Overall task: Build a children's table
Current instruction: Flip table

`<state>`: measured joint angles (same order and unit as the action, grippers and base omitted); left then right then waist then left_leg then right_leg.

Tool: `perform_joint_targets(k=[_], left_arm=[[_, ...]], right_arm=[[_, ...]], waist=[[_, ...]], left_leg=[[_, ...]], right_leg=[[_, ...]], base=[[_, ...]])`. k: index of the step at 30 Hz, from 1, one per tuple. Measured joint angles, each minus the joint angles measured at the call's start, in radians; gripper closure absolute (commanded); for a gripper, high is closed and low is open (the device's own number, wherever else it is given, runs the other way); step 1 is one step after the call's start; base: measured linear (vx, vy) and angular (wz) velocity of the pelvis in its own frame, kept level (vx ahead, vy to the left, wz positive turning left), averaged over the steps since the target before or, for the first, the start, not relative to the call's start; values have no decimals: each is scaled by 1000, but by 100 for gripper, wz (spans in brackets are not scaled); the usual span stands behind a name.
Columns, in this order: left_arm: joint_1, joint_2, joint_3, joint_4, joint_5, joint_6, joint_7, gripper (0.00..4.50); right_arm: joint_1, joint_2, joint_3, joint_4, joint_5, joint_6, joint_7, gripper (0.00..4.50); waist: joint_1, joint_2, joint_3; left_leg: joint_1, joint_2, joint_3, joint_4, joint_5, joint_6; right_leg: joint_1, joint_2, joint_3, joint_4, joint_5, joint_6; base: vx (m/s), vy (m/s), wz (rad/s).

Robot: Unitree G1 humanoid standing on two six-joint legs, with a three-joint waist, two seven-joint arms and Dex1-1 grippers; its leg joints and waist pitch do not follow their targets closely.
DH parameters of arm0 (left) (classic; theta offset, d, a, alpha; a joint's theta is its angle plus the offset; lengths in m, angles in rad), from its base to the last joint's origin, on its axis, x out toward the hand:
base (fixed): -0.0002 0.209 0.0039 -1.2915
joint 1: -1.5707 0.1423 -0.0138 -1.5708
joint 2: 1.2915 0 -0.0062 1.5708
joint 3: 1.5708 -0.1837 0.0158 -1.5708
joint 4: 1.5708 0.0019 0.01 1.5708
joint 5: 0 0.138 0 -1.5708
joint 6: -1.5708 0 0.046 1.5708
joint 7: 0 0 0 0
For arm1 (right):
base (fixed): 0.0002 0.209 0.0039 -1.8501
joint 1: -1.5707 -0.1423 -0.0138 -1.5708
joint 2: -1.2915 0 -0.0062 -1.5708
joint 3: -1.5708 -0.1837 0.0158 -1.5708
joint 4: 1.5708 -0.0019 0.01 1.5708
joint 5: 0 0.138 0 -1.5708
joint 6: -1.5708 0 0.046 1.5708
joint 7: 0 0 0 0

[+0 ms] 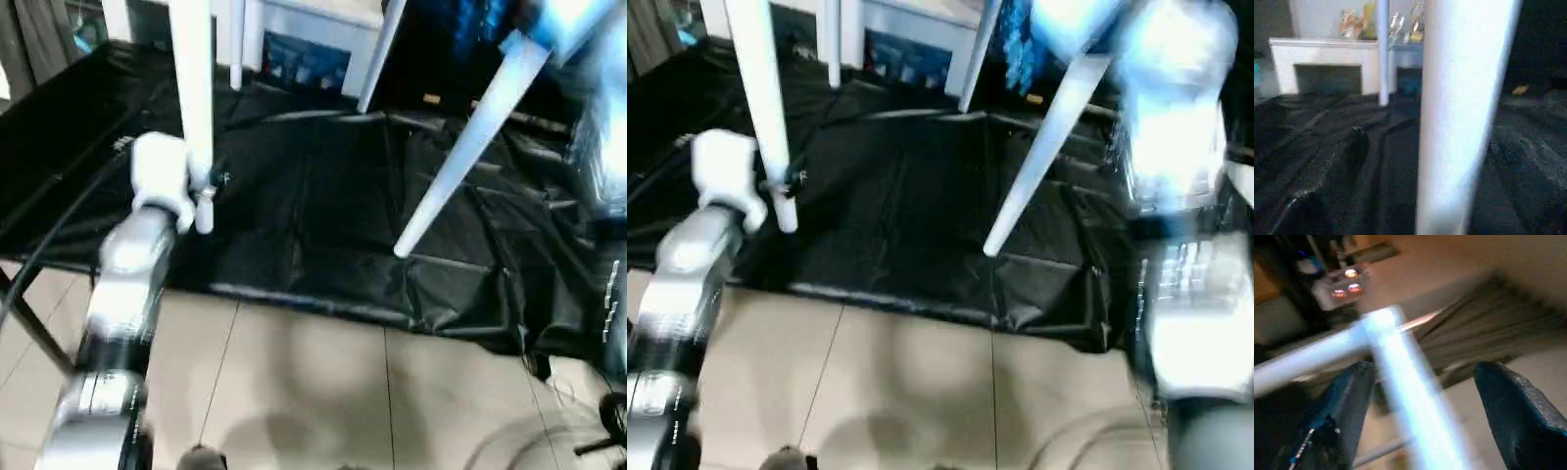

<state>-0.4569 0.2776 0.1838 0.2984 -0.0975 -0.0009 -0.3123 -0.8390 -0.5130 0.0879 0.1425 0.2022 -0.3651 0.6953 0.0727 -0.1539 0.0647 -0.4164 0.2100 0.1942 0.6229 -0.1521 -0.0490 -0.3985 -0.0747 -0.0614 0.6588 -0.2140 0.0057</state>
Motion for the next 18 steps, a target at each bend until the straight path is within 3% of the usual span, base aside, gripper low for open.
perform_joint_targets(k=[3,5,7,9,11,12,14,18], left_arm=[[68,11,5,-96,-64,4,-76,5],[145,34,-4,-190,-99,13,-130,5],[185,52,-2,-228,-104,25,-139,5],[202,55,6,-255,-104,40,-129,5],[240,23,15,-328,-107,114,-83,5],[268,7,15,-360,-106,135,-62,5],[312,-27,5,-378,-65,144,4,5],[321,-70,-27,-352,48,132,123,5]], right_arm=[[165,4,38,-135,94,179,-22,98],[360,4,80,-244,159,293,-61,98],[496,26,111,-251,186,360,-98,98],[567,48,114,-252,189,403,-135,98],[693,127,70,-273,156,460,-237,98],[757,166,51,-281,147,488,-284,98],[868,229,16,-278,143,549,-387,98],[895,284,-80,-279,207,607,-548,98]], waist=[[16,5,1],[26,8,2],[27,16,6],[27,23,8],[27,32,3],[26,31,-1],[22,39,1],[8,42,1]], left_leg=[[0,0,0,-3,0,0],[11,0,0,-9,0,0],[15,-2,1,-11,0,0],[15,-3,1,-12,0,0],[16,-3,-1,-15,0,-1],[20,-3,-1,-16,0,-1],[25,-3,-1,-17,-1,-1],[25,-5,-12,-22,-1,-1]], right_leg=[[1,0,-1,-4,4,0],[12,1,-1,-13,3,1],[14,-1,0,-14,0,7],[13,-1,0,-14,0,7],[13,-1,-2,-16,0,7],[13,-1,-2,-18,0,7],[15,-1,-2,-21,-2,9],[17,-1,-9,-30,-2,9]], base=[[0,0,0],[0,0,0],[0,0,0],[0,0,0],[0,0,0],[0,0,0],[0,0,0],[-6,7,-9]])
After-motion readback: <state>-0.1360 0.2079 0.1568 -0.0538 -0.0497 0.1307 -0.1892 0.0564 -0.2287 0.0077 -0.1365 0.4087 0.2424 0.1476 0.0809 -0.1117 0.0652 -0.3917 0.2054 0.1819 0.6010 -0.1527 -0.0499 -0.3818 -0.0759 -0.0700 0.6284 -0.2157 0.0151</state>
